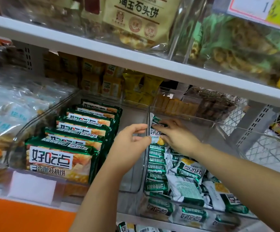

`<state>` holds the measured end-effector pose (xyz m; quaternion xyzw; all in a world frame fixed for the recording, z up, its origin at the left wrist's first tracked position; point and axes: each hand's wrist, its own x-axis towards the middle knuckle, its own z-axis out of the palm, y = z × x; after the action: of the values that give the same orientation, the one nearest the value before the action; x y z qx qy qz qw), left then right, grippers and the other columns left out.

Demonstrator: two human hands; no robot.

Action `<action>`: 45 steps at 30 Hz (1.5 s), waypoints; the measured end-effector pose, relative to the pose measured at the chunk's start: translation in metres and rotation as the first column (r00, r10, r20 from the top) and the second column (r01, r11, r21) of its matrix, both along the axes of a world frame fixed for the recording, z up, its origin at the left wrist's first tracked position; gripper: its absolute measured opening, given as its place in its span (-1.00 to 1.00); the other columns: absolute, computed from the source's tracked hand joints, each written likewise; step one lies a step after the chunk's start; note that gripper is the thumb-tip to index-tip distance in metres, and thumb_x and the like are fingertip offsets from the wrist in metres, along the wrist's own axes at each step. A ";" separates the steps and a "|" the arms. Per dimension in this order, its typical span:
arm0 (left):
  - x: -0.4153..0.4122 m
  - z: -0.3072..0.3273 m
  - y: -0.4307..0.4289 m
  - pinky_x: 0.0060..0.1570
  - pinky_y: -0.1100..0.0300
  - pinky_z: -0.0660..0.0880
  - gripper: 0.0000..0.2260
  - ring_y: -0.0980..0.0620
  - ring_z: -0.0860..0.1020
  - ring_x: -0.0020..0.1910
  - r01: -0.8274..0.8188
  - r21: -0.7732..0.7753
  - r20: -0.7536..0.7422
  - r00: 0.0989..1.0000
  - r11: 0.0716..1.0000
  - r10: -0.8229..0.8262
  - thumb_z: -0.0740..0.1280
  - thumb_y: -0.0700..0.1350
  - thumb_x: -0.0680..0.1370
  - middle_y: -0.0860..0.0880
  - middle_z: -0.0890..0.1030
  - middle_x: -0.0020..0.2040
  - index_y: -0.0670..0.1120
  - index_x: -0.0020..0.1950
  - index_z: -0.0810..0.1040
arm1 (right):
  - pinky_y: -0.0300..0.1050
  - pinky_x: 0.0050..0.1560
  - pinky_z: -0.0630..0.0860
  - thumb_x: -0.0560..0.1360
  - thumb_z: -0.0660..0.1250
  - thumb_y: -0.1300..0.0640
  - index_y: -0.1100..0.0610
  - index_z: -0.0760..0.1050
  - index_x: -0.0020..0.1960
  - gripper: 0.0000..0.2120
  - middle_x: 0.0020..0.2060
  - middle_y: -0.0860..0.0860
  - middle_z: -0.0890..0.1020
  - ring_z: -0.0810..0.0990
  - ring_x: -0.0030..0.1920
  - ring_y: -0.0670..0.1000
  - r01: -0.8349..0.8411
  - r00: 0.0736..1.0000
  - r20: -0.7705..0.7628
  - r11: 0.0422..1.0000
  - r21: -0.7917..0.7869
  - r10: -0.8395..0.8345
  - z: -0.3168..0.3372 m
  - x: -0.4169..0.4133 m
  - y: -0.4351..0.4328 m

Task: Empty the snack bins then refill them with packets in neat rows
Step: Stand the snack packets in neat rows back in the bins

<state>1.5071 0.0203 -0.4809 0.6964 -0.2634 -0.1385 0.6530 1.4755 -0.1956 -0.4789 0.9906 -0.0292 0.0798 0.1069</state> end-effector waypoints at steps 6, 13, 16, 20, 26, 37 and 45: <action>-0.002 0.001 0.001 -0.09 0.37 0.40 -0.72 0.25 0.53 -0.06 0.002 -0.009 0.015 1.000 1.000 -0.001 0.35 -0.11 0.54 0.13 0.55 0.15 0.11 0.23 0.50 | -0.08 0.35 0.30 0.61 0.19 -0.04 -0.07 0.17 0.51 -0.50 0.44 -0.03 0.33 0.31 0.41 0.07 0.046 0.997 0.049 0.979 0.196 -0.057 0.022 -0.016 0.013; -0.010 0.013 0.000 -0.04 0.44 0.39 -0.73 0.25 0.50 -0.02 -0.089 0.020 0.256 0.963 0.996 0.081 0.31 -0.20 0.56 0.12 0.53 0.10 0.11 0.19 0.50 | -0.20 0.21 0.46 0.51 0.32 -0.12 -0.03 0.31 0.44 -0.46 0.26 -0.07 0.53 0.57 0.18 -0.08 0.261 0.933 -0.343 0.862 0.435 -0.109 0.046 -0.084 0.014; -0.021 0.026 -0.007 0.00 0.38 0.42 -0.74 0.24 0.49 0.00 -0.118 0.013 0.378 0.920 0.993 0.105 0.31 -0.19 0.56 0.19 0.50 0.02 0.06 0.20 0.53 | -0.19 0.30 0.37 0.51 0.35 -0.08 0.00 0.23 0.49 -0.39 0.41 -0.03 0.39 0.41 0.35 -0.07 0.297 0.885 -0.455 0.875 0.383 -0.101 0.038 -0.091 0.014; -0.034 0.038 -0.017 0.10 0.18 0.46 -0.75 0.19 0.49 0.00 -0.111 0.092 0.481 0.875 0.990 0.053 0.29 -0.17 0.56 0.18 0.50 0.00 0.04 0.22 0.53 | -0.26 -0.09 0.49 0.45 0.44 -0.02 -0.03 0.31 0.42 -0.40 0.07 -0.07 0.52 0.56 -0.12 -0.19 0.262 0.928 -0.350 0.890 0.374 -0.126 0.048 -0.092 0.018; -0.048 0.038 -0.029 0.15 0.04 0.48 -0.67 0.06 0.49 0.18 -0.047 0.293 0.501 0.858 0.955 -0.112 0.28 0.05 0.58 0.08 0.52 0.26 0.11 0.35 0.41 | -0.01 0.01 0.53 0.37 0.51 0.12 0.11 0.52 0.02 -0.72 -0.09 0.10 0.63 0.63 -0.18 -0.04 0.101 0.951 0.073 0.523 0.846 -0.301 0.061 -0.104 0.018; -0.035 0.034 -0.016 -0.35 0.46 0.38 -0.76 0.36 0.49 -0.20 -0.031 0.069 0.380 0.925 0.997 0.002 0.36 -0.05 0.54 0.33 0.44 -0.19 0.16 0.19 0.49 | -0.18 0.15 0.50 0.52 0.36 0.06 0.15 0.29 0.42 -0.47 0.26 0.03 0.52 0.54 0.18 0.00 0.340 0.940 -0.186 0.824 0.454 -0.286 0.061 -0.106 -0.016; -0.031 0.029 -0.012 -0.38 0.50 0.37 -0.79 0.39 0.48 -0.31 -0.016 -0.042 0.290 0.957 0.999 0.027 0.38 -0.08 0.53 0.33 0.49 -0.14 0.17 0.08 0.46 | -0.13 0.21 0.38 0.44 0.42 -0.01 0.11 0.21 0.50 -0.28 0.37 0.08 0.40 0.40 0.32 0.11 0.365 0.768 -0.525 0.924 -0.112 -0.367 0.057 -0.091 -0.020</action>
<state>1.4762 0.0084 -0.4519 0.6991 -0.3515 -0.0225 0.6222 1.3843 -0.2152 -0.4218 0.9477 -0.1904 -0.2228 0.1260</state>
